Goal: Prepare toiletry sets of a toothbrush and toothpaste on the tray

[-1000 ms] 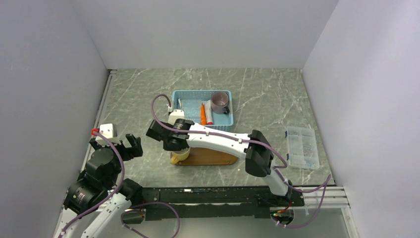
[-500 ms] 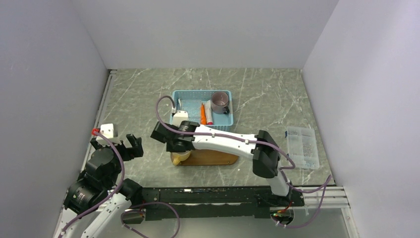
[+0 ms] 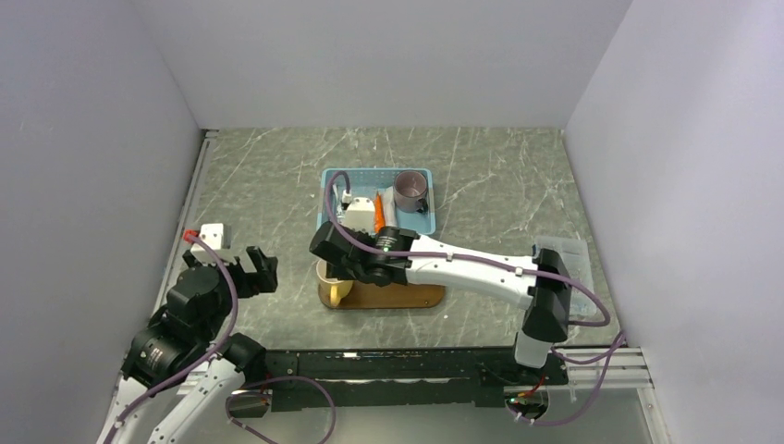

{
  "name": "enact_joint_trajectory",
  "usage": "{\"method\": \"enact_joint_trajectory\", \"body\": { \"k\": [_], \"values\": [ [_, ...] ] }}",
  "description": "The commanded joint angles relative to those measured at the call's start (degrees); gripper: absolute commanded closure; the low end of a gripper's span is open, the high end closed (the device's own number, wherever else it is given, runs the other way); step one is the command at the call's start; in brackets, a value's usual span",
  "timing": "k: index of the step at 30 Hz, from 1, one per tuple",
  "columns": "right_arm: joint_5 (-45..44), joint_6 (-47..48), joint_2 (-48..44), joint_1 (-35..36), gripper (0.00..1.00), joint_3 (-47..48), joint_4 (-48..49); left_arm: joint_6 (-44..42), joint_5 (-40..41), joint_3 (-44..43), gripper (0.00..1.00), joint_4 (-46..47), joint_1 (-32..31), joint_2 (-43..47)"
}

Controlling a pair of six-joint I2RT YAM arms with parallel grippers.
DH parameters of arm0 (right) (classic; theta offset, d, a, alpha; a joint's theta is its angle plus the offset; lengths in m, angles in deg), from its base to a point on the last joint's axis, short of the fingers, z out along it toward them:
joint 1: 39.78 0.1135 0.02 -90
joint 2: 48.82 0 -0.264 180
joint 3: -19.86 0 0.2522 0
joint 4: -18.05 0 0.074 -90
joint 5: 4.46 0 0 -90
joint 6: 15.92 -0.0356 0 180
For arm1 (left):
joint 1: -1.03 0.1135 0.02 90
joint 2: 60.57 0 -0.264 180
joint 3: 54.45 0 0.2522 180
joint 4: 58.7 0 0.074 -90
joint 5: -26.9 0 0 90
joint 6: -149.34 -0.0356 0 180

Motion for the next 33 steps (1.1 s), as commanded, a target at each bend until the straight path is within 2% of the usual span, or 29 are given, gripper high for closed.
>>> {"method": "enact_joint_trajectory", "body": {
  "k": [1,6,20,27,33],
  "values": [
    [-2.4,2.5,2.1,0.3,0.58,2.4,-1.2,0.3,-7.3,-1.2,0.01,3.0,0.2,-2.5],
    [-5.0,3.3,-2.1,0.0,0.58,-2.4,0.6,2.4,-13.3,-1.2,0.01,2.7,0.2,-7.3],
    [-11.8,1.4,-15.2,-1.0,0.57,-15.3,-2.9,5.6,-27.8,1.1,0.01,7.8,0.2,-22.1],
    [-13.3,-0.3,-20.5,-1.7,0.56,-22.8,-3.0,7.9,-30.4,0.1,0.12,6.4,0.2,-30.3],
    [-13.8,-0.6,-22.9,-2.4,0.56,-27.0,-2.1,9.3,-31.7,-1.4,0.27,5.6,0.2,-35.6]
  ]
}}
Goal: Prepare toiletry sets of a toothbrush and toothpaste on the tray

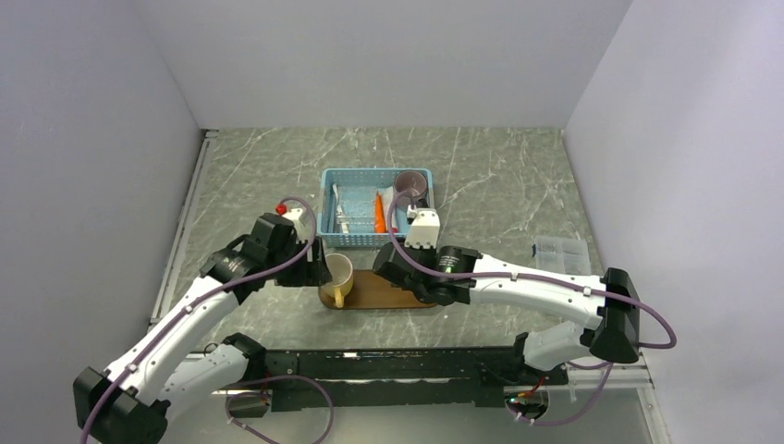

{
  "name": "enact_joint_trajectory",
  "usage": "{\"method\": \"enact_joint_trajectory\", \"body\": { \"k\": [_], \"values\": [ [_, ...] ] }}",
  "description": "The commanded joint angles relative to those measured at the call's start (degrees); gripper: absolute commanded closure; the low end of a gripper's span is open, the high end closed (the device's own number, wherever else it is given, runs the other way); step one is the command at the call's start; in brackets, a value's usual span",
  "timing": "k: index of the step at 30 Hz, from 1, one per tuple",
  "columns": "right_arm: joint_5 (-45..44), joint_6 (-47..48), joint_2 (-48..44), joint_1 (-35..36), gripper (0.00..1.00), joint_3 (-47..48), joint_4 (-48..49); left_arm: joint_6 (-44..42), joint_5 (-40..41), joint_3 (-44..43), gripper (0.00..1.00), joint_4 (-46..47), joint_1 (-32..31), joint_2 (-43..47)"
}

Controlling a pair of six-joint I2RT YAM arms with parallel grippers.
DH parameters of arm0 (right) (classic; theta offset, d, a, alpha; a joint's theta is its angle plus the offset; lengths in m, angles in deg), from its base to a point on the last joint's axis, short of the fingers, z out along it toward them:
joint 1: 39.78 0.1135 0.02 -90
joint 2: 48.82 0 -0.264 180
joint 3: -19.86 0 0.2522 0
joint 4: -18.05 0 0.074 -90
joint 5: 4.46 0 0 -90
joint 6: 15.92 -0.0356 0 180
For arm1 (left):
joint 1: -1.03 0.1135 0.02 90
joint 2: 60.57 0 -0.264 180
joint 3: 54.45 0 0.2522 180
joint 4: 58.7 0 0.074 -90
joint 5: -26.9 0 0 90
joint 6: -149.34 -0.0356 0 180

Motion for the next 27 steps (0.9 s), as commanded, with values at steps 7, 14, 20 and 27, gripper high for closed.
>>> {"method": "enact_joint_trajectory", "body": {
  "k": [7,14,20,27],
  "values": [
    [-1.3,-0.2,-5.4,-2.1,0.56,-6.2,3.8,3.1,-2.8,-3.3,0.44,0.0,0.2,-6.1],
    [0.7,1.2,-8.4,-4.2,0.55,-10.1,6.6,3.7,-2.7,-4.6,0.60,-0.2,0.2,-8.0],
    [1.8,1.5,-10.0,-4.9,0.55,-12.1,7.7,3.6,-1.9,-5.6,0.69,-0.7,0.3,-9.3],
    [1.9,1.6,-11.5,-5.6,0.55,-13.2,7.8,2.6,-1.6,-7.7,0.78,-1.4,0.2,-10.6]
  ]
}}
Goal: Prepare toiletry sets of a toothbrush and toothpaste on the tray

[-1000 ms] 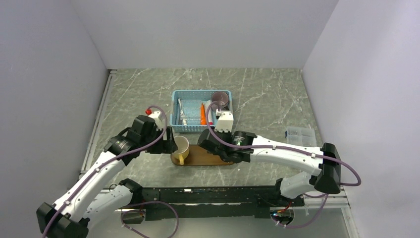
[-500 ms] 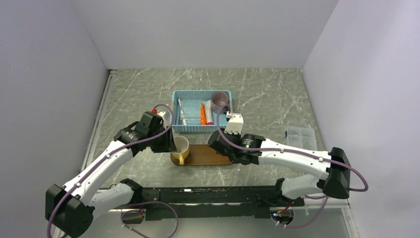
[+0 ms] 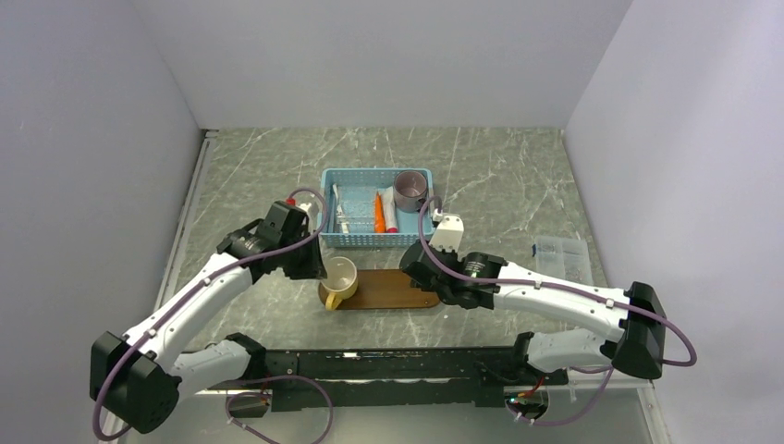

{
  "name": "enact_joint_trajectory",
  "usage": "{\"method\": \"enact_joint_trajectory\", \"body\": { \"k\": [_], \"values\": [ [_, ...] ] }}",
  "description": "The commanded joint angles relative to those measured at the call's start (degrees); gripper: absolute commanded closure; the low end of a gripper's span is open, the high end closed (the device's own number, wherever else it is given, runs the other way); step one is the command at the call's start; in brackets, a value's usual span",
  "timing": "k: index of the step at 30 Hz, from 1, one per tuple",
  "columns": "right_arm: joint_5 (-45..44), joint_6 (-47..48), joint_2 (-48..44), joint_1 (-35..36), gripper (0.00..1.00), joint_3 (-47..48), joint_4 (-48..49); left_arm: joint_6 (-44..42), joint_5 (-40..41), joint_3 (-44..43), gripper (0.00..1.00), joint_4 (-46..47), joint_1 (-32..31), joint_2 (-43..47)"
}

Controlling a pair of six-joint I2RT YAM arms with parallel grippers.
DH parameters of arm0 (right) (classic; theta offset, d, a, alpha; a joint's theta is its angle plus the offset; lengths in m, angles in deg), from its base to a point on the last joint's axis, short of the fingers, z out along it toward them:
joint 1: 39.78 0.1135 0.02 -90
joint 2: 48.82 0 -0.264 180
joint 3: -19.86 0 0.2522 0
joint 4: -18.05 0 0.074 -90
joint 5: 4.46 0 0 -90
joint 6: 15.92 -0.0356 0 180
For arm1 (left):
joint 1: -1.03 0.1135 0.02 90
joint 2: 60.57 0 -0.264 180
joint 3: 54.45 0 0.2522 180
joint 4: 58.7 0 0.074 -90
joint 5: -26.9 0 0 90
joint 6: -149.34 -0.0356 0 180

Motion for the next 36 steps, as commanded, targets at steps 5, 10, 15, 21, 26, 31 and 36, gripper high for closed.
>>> {"method": "enact_joint_trajectory", "body": {
  "k": [5,10,15,21,26,31,36],
  "values": [
    [-0.1,0.4,-2.8,-1.1,0.55,-0.9,1.6,-1.7,0.0,-5.8,0.94,-1.4,0.0,-1.2],
    [0.0,0.3,-2.8,-1.2,0.55,-1.1,1.5,-4.0,-1.1,-10.2,1.00,-3.9,0.1,-1.9],
    [0.3,0.3,-2.3,-1.4,0.55,-1.1,1.8,-7.6,-0.4,-13.5,1.00,-7.8,0.1,-3.4],
    [0.5,0.5,-1.3,-1.4,0.54,-0.7,1.9,-10.4,0.9,-14.7,1.00,-10.3,0.0,-4.4],
    [0.5,0.9,-0.7,-1.5,0.54,-0.4,2.0,-11.3,1.5,-14.1,1.00,-10.7,0.1,-5.2],
    [0.6,1.2,-0.4,-1.6,0.54,0.1,1.8,-11.5,0.9,-12.4,1.00,-9.0,0.0,-6.1],
    [0.6,1.3,0.1,-1.6,0.54,0.4,1.3,-11.9,0.8,-11.6,1.00,-7.9,0.0,-7.6]
  ]
}}
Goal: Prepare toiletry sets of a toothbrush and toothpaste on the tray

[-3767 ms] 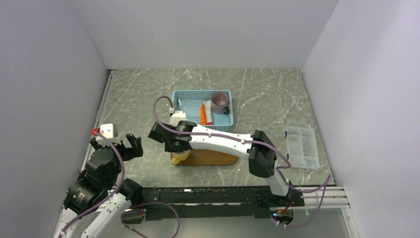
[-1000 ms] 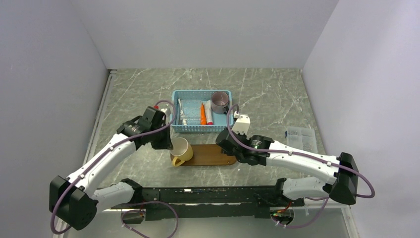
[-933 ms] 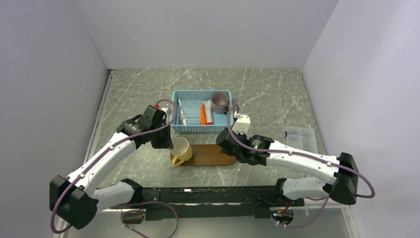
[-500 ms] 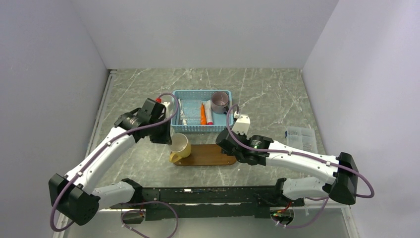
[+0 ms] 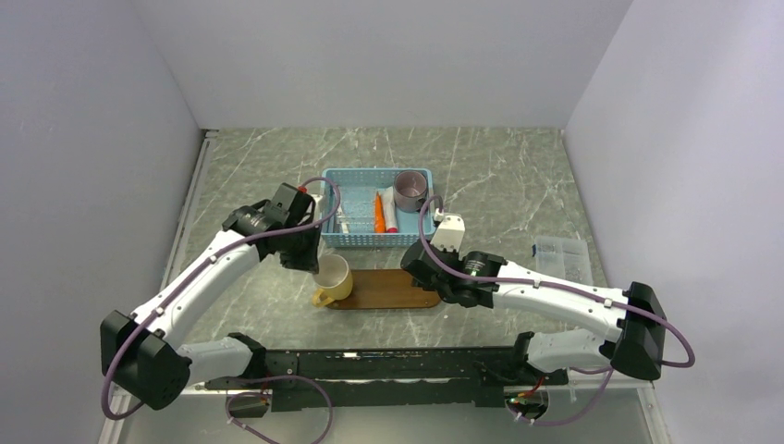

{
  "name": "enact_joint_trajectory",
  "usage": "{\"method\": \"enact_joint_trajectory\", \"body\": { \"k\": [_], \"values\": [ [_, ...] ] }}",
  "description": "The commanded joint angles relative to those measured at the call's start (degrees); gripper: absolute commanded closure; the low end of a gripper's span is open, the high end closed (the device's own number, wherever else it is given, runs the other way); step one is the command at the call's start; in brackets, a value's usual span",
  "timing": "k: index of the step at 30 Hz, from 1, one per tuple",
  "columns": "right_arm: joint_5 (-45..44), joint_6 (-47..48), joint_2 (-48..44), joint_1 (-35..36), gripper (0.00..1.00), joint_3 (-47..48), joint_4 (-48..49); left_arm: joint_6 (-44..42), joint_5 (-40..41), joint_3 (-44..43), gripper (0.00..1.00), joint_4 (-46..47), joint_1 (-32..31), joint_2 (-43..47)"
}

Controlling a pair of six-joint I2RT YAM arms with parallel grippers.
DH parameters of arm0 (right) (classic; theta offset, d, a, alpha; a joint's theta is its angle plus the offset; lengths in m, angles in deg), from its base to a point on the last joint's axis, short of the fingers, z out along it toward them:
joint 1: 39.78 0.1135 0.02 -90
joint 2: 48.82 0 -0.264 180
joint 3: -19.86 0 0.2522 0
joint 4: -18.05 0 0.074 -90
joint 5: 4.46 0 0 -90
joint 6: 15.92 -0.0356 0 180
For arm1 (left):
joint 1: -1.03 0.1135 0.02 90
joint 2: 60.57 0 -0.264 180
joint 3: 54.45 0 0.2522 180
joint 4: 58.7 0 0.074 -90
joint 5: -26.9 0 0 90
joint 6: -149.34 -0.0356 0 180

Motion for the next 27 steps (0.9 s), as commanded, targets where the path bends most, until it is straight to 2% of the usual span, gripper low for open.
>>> {"method": "enact_joint_trajectory", "body": {
  "k": [1,12,27],
  "values": [
    [0.2,0.7,0.3,-0.3,0.54,1.5,0.8,-0.9,-1.1,-0.1,1.00,3.5,0.0,-0.5],
    [0.8,0.8,0.5,-0.8,0.54,0.5,1.9,-1.4,2.2,-0.7,1.00,2.8,0.0,-2.0],
    [2.0,0.7,0.7,-1.2,0.53,-0.8,3.3,-0.8,2.2,0.5,1.00,3.0,-1.2,-1.7]
  ]
}}
